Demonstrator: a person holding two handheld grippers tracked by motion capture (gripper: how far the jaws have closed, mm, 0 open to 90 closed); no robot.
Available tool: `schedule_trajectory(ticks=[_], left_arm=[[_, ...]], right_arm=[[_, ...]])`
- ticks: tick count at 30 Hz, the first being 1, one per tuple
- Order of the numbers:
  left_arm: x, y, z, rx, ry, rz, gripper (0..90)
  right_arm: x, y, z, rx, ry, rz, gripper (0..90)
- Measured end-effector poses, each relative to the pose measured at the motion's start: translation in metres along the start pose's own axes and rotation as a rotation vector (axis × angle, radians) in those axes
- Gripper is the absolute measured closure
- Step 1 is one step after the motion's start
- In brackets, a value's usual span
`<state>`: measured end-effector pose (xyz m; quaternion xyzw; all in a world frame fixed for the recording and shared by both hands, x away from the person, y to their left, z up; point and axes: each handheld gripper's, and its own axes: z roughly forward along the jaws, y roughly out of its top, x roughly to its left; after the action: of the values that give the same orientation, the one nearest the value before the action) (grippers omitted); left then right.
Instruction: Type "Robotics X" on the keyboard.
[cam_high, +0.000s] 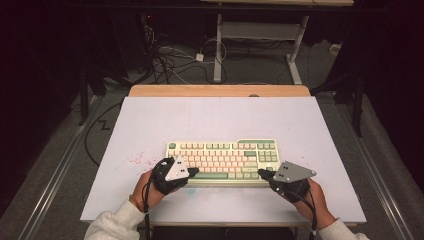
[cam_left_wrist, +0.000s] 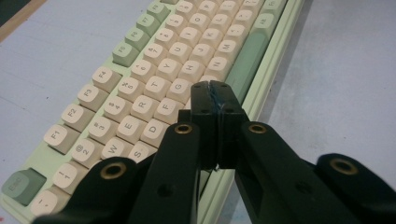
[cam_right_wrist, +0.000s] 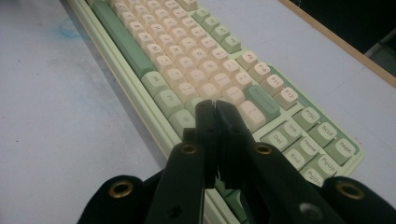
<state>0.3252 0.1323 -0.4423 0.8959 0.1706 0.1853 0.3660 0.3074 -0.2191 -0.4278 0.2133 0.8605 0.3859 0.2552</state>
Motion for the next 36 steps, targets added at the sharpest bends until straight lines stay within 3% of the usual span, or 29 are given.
schedule_trajectory(ticks=[13,21,27,29,32,36], left_arm=[[0.0,-0.002,0.008,0.032,-0.006,0.01,87.1],[0.001,-0.001,0.009,0.026,0.003,0.009,87.0],[0.001,-0.006,0.018,0.082,-0.014,0.024,87.0],[0.003,-0.009,0.018,0.068,-0.034,0.012,87.3],[0.002,-0.006,0.016,0.076,-0.003,0.025,87.1],[0.004,-0.003,0.008,0.038,0.01,0.016,87.1]], right_arm=[[0.0,0.0,0.0,0.001,0.0,0.0,89.1],[0.0,0.0,0.001,0.001,0.001,-0.005,89.1],[0.0,0.0,0.001,0.004,0.002,-0.006,89.1],[0.0,0.0,0.001,0.004,0.003,-0.011,89.2],[0.0,0.0,0.0,0.001,-0.001,-0.007,89.1],[0.0,0.0,0.0,0.001,-0.003,-0.006,89.1]])
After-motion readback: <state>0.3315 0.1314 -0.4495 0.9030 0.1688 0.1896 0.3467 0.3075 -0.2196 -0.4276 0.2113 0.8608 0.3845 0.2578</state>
